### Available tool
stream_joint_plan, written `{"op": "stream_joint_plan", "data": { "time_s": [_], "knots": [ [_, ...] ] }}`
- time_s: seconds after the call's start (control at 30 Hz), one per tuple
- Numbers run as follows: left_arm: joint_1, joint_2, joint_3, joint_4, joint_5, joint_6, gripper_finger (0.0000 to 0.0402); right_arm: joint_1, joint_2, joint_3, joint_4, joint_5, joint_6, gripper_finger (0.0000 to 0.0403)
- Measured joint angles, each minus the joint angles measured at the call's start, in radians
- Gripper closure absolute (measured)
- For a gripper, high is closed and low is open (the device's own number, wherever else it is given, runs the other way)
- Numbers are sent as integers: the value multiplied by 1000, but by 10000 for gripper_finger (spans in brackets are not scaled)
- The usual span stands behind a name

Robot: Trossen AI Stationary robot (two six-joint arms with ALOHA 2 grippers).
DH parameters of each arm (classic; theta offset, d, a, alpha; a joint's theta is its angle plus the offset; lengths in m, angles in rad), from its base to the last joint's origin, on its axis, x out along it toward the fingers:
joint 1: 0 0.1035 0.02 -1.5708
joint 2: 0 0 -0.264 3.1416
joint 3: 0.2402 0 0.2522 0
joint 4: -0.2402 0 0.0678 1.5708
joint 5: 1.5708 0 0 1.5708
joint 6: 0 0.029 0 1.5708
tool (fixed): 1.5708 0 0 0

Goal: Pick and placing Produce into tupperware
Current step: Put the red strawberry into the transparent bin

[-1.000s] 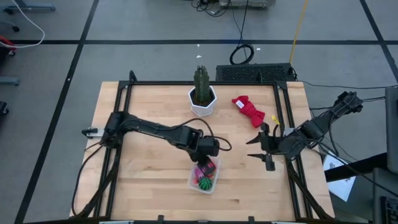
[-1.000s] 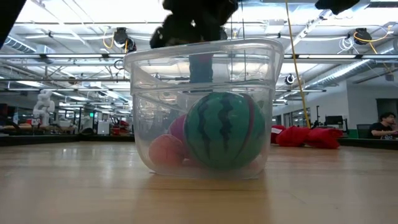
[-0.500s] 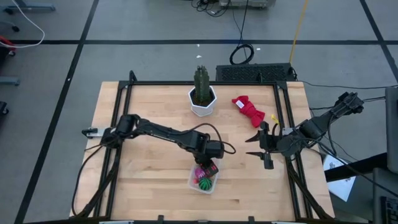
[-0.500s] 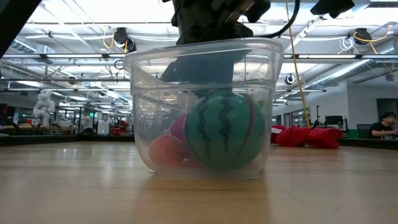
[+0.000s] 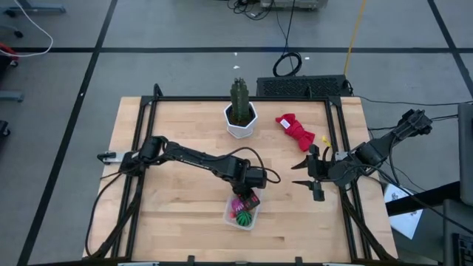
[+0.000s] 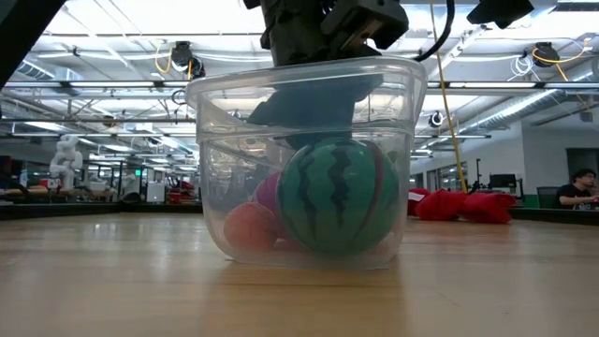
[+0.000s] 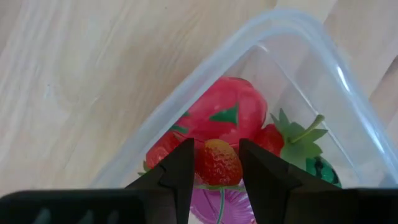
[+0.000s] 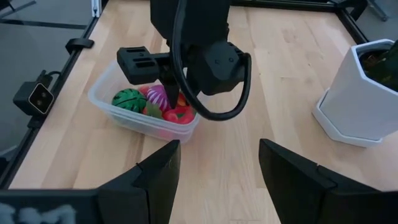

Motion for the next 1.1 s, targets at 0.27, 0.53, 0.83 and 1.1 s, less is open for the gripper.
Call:
{"op": "stream_joint_plan", "data": {
  "time_s": [0.27,0.53,0.83,1.1],
  "knots": [
    [0,0,0,0,-2,9,277,0,0,0,0,-31,2,193],
    [0,-1,0,0,-1,-11,277,0,0,0,0,-55,19,193],
    [0,-1,0,0,7,9,277,0,0,0,0,-56,18,193],
    [2,-1,0,0,0,-3,277,0,0,0,0,-56,16,193]
  ]
}}
